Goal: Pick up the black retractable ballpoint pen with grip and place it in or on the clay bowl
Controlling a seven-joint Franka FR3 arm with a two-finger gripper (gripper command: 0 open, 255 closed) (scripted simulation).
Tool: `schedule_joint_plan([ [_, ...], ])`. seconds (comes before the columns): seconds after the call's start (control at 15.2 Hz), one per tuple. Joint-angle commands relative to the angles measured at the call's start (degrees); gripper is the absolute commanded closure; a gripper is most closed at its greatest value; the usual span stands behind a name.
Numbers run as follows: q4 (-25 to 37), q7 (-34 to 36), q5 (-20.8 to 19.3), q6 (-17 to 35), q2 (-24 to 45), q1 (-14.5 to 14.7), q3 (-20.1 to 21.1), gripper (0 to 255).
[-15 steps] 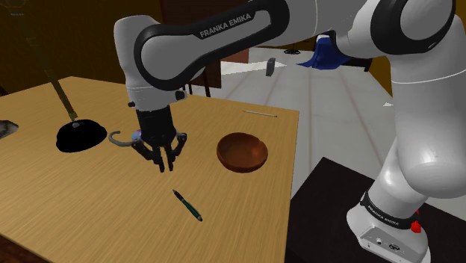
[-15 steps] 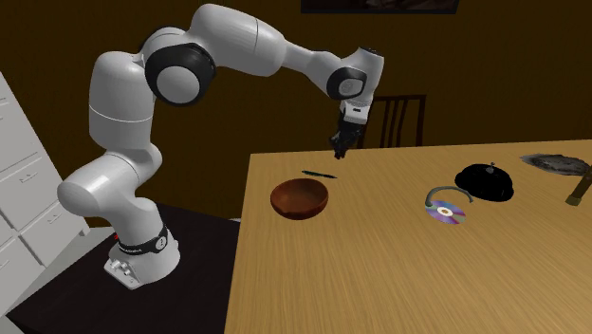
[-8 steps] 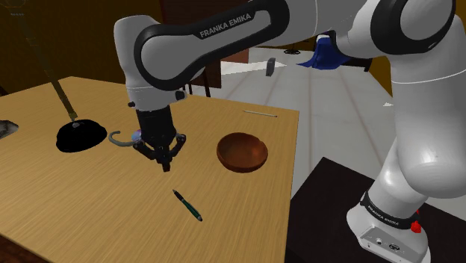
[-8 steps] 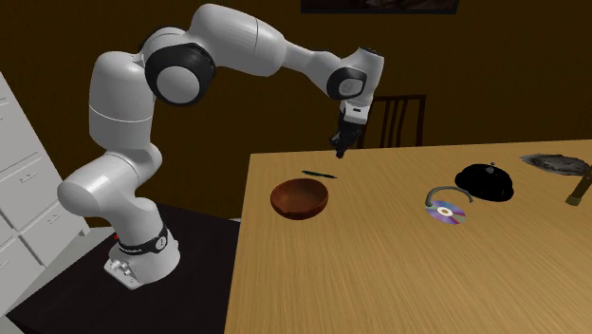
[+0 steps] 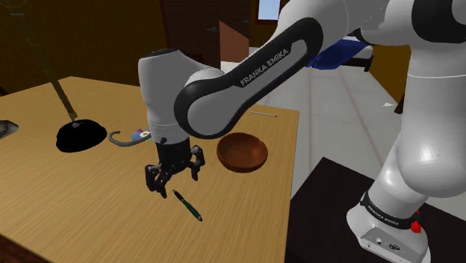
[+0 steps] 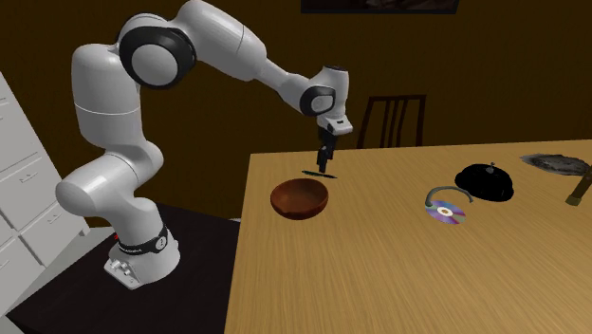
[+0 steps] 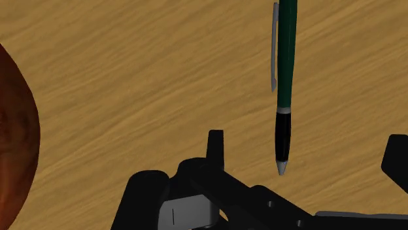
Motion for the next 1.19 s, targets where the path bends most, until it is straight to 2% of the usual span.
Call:
schedule_joint_plan([
  [0.0, -2.0, -1.8, -1.2, 2.8, 0.3, 0.1, 0.2, 0],
  [0.4, -3.2, -0.3, -3.4, 6.2, 3.0, 1.3, -0.9, 0],
  [0.86, -3.1, -0.3, -3.4, 6.2, 3.0, 1.3, -0.9, 0],
  [0.92, -3.1, -0.3, -3.4, 6.2, 3.0, 1.3, -0.9, 255],
  [1.12, -3.2, -0.4, -3.5, 6.2, 3.1, 1.2, -0.9, 255],
])
